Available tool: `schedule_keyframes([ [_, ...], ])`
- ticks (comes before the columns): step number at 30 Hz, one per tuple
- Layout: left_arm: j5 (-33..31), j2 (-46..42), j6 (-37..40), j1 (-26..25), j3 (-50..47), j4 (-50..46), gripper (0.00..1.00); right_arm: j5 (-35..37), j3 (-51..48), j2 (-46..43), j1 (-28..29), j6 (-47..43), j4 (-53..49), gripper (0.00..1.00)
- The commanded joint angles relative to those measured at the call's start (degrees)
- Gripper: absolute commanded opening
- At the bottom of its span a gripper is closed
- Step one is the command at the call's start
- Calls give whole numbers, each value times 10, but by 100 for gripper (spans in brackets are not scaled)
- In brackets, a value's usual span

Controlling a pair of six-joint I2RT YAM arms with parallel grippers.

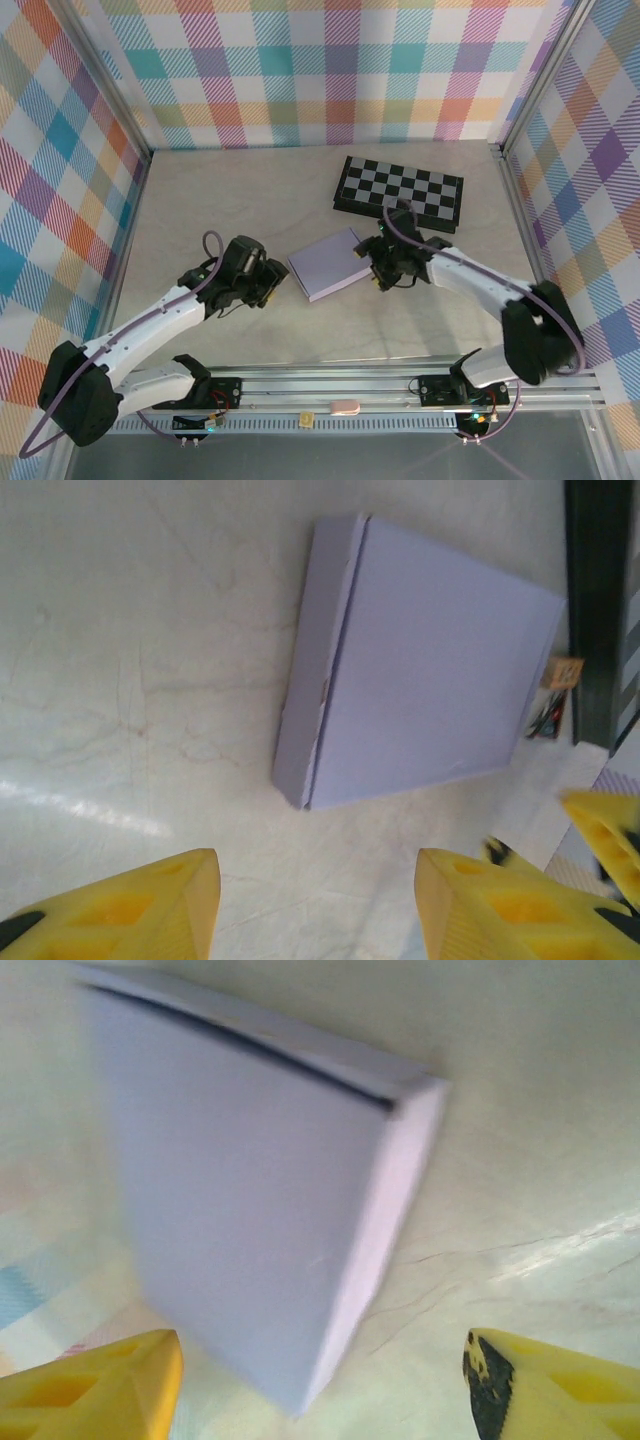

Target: Fold the paper box

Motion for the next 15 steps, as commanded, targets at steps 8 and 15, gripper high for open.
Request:
schedule_keyframes([
  [8,12,30,223,95,136,-8,58,24,148,-10,-87,-388,-208,57],
  [15,-93,-39,367,113,151,-37,100,104,127,-85,-148,-487,-231,99],
])
